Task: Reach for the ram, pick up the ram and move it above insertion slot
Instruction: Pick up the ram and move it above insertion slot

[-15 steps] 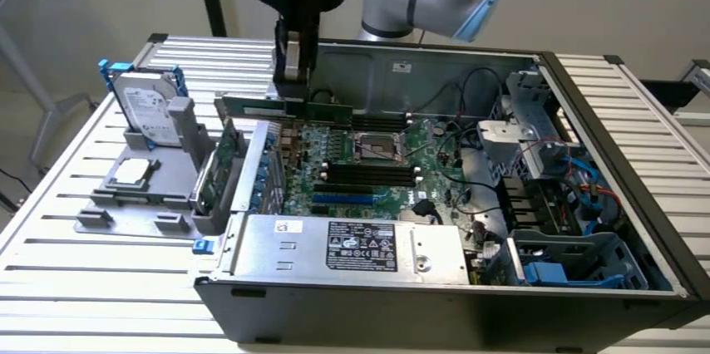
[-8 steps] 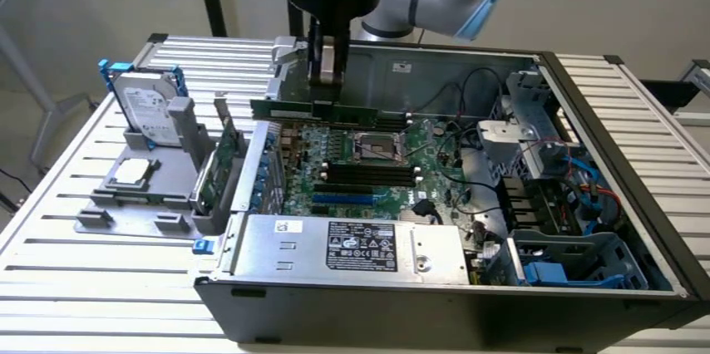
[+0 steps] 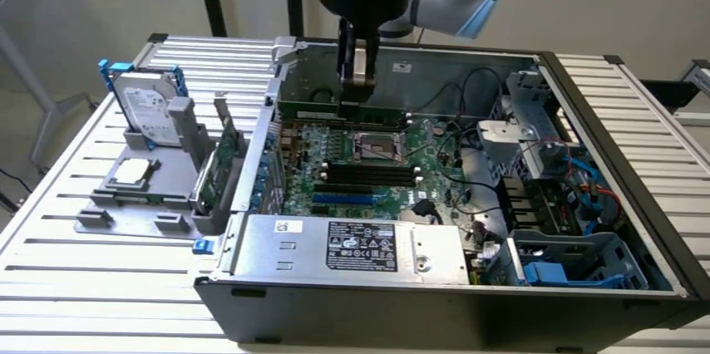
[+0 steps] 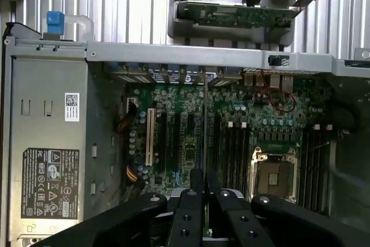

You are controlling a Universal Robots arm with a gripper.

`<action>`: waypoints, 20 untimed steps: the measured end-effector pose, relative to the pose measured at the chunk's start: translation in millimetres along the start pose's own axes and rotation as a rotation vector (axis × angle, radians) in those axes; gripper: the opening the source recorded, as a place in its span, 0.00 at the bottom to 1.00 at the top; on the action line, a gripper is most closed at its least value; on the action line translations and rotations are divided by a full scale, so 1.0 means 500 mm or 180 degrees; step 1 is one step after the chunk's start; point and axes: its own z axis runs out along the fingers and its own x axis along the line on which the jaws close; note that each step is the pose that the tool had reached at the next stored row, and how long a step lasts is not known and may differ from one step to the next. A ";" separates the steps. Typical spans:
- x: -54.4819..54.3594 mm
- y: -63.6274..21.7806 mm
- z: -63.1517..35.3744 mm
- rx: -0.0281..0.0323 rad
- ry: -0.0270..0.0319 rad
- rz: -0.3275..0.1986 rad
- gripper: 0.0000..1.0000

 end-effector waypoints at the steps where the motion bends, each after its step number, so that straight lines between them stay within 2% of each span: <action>1: -0.001 -0.006 0.001 0.0009 0.0000 0.0000 0.13; 7: -0.010 -0.037 0.004 0.0078 -0.0006 -0.0004 0.13; 12: -0.029 -0.051 0.006 0.0140 -0.0005 -0.0007 0.13; 15: -0.042 -0.057 0.008 0.0157 -0.0005 -0.0008 0.13; 20: -0.063 -0.061 0.010 0.0162 -0.0005 0.0000 0.13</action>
